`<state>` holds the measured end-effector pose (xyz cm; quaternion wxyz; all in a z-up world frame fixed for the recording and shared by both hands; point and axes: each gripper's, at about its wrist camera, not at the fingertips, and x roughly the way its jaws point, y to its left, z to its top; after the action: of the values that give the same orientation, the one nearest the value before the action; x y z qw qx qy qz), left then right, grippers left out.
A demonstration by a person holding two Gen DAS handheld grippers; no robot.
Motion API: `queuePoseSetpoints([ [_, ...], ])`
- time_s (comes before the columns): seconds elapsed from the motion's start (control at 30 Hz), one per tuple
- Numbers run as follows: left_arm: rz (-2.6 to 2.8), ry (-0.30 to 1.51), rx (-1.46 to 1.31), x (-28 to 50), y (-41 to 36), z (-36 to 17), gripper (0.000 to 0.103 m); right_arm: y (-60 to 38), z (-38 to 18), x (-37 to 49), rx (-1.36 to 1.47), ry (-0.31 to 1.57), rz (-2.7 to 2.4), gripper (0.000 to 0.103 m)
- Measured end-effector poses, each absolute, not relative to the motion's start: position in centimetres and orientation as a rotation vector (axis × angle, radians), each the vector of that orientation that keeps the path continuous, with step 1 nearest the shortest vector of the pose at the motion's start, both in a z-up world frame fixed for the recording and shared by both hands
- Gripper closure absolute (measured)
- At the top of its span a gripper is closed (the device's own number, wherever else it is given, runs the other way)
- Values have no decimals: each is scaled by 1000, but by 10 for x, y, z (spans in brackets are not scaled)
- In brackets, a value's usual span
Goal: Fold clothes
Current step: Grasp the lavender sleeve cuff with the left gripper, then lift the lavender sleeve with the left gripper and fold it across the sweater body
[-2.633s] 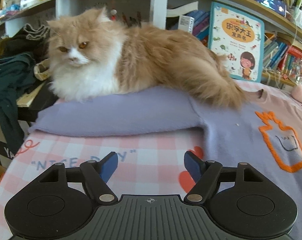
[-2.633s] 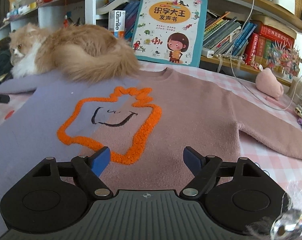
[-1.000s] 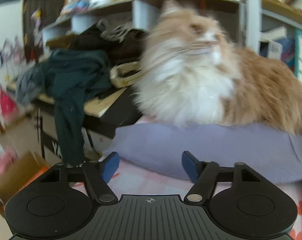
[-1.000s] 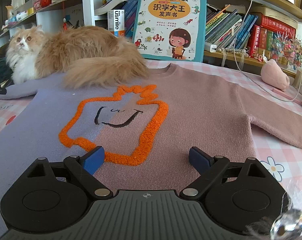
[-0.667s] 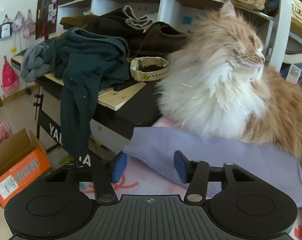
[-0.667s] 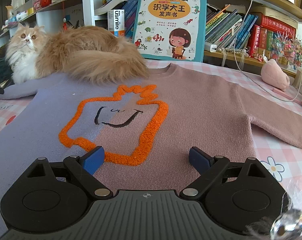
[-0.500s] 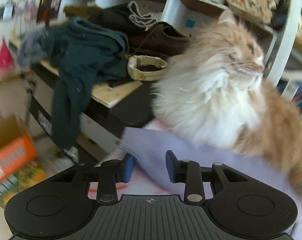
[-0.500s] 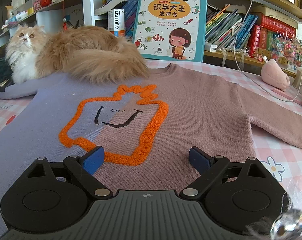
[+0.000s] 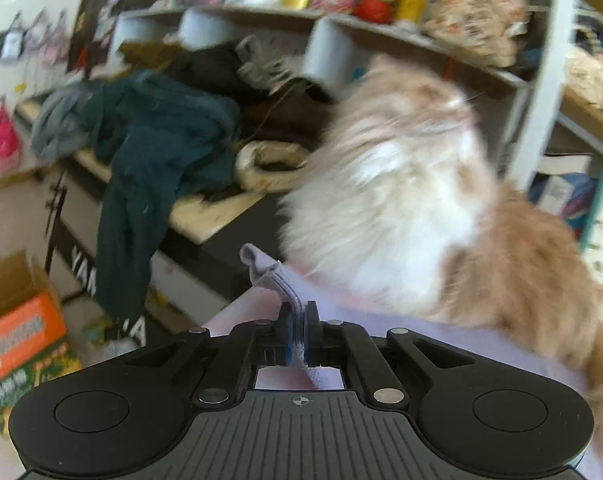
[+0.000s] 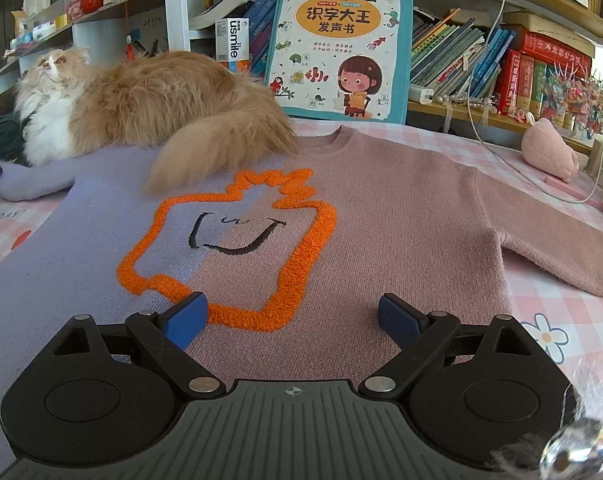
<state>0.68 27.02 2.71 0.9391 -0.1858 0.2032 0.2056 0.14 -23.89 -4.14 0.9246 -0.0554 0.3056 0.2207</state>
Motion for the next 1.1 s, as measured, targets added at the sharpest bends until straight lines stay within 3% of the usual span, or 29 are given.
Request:
queuePoseSetpoints([
  [0.37,-6,280,-226,29,167,103,100,-238,-42,2,-122,635,465,6],
  [0.67,-360,228,-286,91,77,139,100,-238,-42,2,-120,634,467,6],
  [1.1,-538,370,-143,131,-60,99,100,-241,-42,0,-101,629,474,6],
])
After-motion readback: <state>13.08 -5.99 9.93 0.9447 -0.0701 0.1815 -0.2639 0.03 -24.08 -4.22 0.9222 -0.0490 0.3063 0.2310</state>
